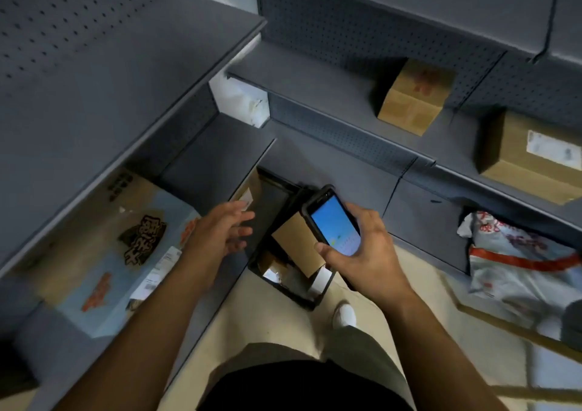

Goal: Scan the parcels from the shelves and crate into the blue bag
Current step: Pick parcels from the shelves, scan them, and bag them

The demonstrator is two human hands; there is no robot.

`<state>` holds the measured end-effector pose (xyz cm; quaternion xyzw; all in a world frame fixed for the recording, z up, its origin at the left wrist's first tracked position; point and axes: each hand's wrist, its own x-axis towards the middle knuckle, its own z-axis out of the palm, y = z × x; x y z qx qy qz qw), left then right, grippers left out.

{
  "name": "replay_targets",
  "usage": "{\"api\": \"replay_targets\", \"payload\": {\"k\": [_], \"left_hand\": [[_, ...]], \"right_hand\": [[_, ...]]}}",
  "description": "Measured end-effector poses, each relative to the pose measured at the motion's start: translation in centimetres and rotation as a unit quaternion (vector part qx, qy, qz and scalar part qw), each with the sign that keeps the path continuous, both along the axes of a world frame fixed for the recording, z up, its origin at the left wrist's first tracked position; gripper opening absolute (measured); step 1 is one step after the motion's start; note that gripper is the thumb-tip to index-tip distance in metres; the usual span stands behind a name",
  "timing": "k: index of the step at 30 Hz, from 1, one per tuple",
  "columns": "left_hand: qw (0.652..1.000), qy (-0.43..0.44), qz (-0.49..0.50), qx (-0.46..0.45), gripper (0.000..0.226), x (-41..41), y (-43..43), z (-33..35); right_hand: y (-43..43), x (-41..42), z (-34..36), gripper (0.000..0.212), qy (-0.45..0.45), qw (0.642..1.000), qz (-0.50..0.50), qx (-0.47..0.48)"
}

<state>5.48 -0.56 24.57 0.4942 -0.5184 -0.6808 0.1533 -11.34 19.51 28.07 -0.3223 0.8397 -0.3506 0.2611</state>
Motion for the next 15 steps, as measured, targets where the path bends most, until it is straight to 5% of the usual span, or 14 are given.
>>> {"api": "replay_targets", "payload": {"k": [7, 15], "left_hand": [[0.979, -0.007, 0.171, 0.114, 0.021, -7.7, -0.8, -7.4], [0.960, -0.148, 0.141, 0.194, 0.013, -11.9, -5.4, -29.9]], "right_hand": [[-2.3, -9.2, -7.1, 0.082, -0.057, 0.998, 0.021, 0.036], [-5.3, -13.6, -22.1, 0.076, -0.060, 0.994, -0.031, 0.083]]}}
